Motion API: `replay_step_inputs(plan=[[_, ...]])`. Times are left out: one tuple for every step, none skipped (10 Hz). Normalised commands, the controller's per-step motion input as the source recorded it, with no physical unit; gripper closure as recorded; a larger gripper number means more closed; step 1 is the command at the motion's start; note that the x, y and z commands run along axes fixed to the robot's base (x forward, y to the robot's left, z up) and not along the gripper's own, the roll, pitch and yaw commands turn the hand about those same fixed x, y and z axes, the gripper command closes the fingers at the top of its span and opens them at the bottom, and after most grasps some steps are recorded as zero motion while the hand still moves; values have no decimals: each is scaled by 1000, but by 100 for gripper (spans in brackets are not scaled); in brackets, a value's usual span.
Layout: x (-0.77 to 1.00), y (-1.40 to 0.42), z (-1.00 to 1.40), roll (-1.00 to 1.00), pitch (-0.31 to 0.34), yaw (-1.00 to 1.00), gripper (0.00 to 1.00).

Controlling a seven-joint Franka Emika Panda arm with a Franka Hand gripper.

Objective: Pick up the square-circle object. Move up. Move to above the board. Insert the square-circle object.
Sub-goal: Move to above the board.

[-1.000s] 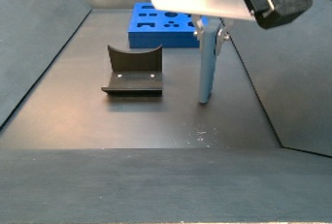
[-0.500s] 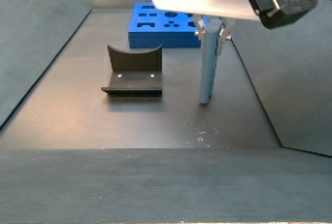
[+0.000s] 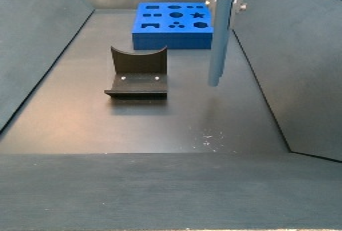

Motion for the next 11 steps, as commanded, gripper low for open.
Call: replay_step_inputs(plan=[[168, 265, 1000, -94, -164, -430, 100], [159, 267, 1000, -102, -145, -393, 100], [136, 245, 1000, -114, -85, -290, 100], [128, 227, 1000, -120, -48, -224, 100], [120, 206, 1000, -132, 30, -111, 100], [116, 195, 1000, -136, 56, -78, 100], [108, 175, 1000, -137, 76, -47, 100], [99, 167, 1000, -135, 75, -39, 100], [82, 147, 1000, -131, 69, -39, 100], [69, 123, 948, -126, 63, -38, 100], [43, 82, 723, -123, 64, -37, 100]])
